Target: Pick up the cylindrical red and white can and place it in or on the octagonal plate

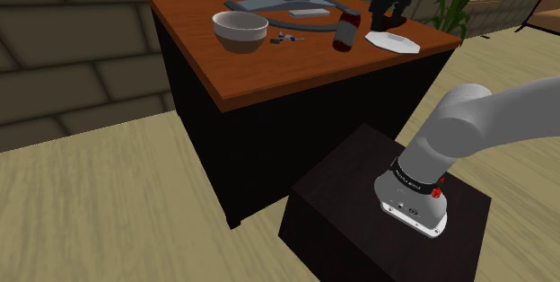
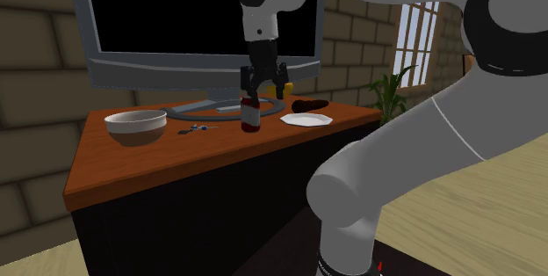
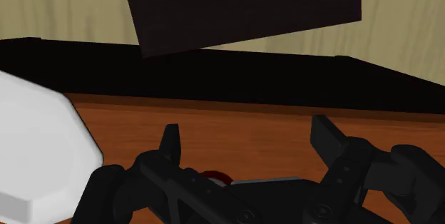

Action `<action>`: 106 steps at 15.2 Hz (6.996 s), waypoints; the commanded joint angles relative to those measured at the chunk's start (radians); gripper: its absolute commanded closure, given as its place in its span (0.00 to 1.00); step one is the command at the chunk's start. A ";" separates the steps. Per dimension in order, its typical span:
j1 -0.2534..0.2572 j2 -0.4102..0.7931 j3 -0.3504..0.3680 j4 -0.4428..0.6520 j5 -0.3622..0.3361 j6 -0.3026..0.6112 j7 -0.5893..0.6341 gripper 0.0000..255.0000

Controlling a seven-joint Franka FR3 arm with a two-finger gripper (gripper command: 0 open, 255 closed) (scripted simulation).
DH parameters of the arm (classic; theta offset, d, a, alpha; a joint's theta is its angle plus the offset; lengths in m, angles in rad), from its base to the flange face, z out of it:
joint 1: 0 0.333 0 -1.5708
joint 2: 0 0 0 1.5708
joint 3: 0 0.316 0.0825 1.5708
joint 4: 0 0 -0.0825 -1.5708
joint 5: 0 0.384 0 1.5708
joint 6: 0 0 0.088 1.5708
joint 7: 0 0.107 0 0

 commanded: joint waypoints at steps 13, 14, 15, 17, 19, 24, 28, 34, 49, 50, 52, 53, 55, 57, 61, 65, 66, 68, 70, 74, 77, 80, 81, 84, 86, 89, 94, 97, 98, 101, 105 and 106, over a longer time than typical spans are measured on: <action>0.080 0.358 -0.164 0.231 -0.026 0.222 -0.323 0.00; 0.079 0.356 -0.165 0.215 -0.027 0.235 -0.322 0.00; 0.078 0.354 -0.166 0.200 -0.028 0.248 -0.322 0.00; 0.077 0.351 -0.168 0.171 -0.030 0.275 -0.321 0.00; 0.076 0.349 -0.171 0.142 -0.032 0.301 -0.320 0.00; 0.075 0.348 -0.173 0.121 -0.034 0.322 -0.319 0.00; 0.075 0.348 -0.173 0.121 -0.034 0.322 -0.319 0.00; 0.075 0.348 -0.173 0.121 -0.034 0.322 -0.319 1.00; 0.080 0.369 -0.164 0.286 -0.023 0.178 -0.328 1.00; 0.081 0.372 -0.163 0.302 -0.022 0.165 -0.330 1.00; 0.082 0.379 -0.162 0.336 -0.020 0.138 -0.332 1.00; 0.083 0.383 -0.161 0.353 -0.019 0.125 -0.333 1.00; 0.083 0.387 -0.161 0.371 -0.018 0.111 -0.334 1.00; 0.067 0.372 -0.193 0.370 -0.035 0.102 -0.380 1.00; 0.037 0.354 -0.260 0.380 -0.067 0.086 -0.474 1.00; 0.010 0.353 -0.331 0.407 -0.097 0.072 -0.572 1.00; 0.004 0.356 -0.350 0.417 -0.104 0.069 -0.598 1.00; -0.007 0.364 -0.389 0.439 -0.116 0.064 -0.649 1.00; -0.017 0.378 -0.430 0.466 -0.125 0.059 -0.702 1.00; -0.032 0.395 -0.492 0.475 -0.139 0.079 -0.776 1.00; -0.036 0.380 -0.493 0.423 -0.146 0.118 -0.769 1.00; -0.040 0.367 -0.496 0.373 -0.153 0.156 -0.763 1.00; -0.041 0.364 -0.497 0.356 -0.155 0.169 -0.761 1.00; -0.045 0.354 -0.501 0.309 -0.162 0.207 -0.756 1.00; -0.048 0.349 -0.504 0.278 -0.166 0.233 -0.753 1.00; -0.051 0.343 -0.509 0.234 -0.172 0.272 -0.748 1.00; -0.052 0.342 -0.511 0.225 -0.173 0.280 -0.748 1.00; -0.052 0.342 -0.511 0.225 -0.173 0.280 -0.748 1.00; -0.052 0.342 -0.511 0.225 -0.173 0.280 -0.748 1.00; -0.052 0.342 -0.511 0.225 -0.173 0.280 -0.748 0.00; -0.049 0.345 -0.505 0.261 -0.169 0.247 -0.750 0.00; -0.046 0.350 -0.500 0.297 -0.163 0.215 -0.753 0.00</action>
